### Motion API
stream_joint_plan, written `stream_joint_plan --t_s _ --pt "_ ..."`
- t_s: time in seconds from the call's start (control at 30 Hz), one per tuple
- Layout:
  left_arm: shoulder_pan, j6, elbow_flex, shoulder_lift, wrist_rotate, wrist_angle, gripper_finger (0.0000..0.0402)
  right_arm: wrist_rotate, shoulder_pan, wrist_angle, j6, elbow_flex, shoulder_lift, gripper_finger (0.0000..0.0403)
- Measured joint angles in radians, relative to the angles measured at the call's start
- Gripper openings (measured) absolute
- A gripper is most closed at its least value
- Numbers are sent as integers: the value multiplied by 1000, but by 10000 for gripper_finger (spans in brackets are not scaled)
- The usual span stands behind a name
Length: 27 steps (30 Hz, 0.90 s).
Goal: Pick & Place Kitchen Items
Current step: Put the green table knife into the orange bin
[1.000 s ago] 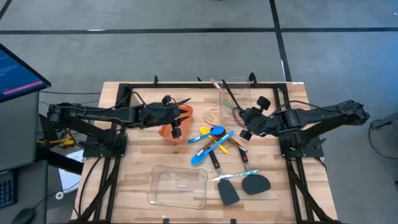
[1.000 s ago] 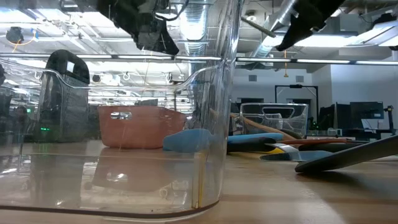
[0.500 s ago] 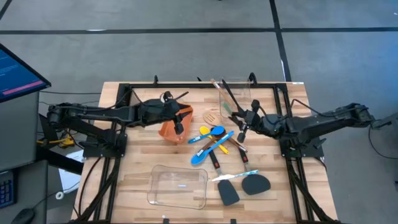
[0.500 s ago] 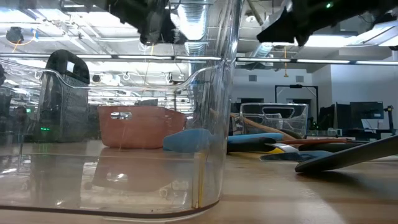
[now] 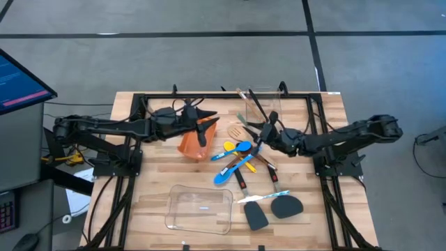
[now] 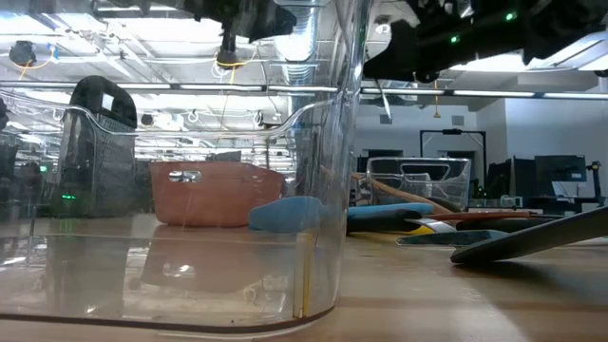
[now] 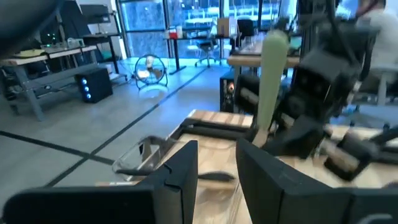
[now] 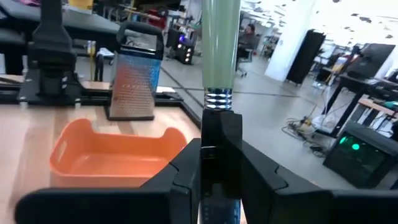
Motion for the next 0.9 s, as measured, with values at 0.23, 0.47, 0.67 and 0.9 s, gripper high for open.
stream_joint_plan --t_s 0.23,0.47,0.67,0.9 --pt "0 -19 -1 64 1 105 95 0 -13 143 -49 1 87 69" --pt "0 46 -1 186 102 295 95 -2 -13 151 -49 2 102 69" --pt "0 46 -1 224 123 324 96 0 -13 149 -49 2 94 69" --pt "-1 15 -1 225 123 325 120 0 -13 148 -49 2 94 69"
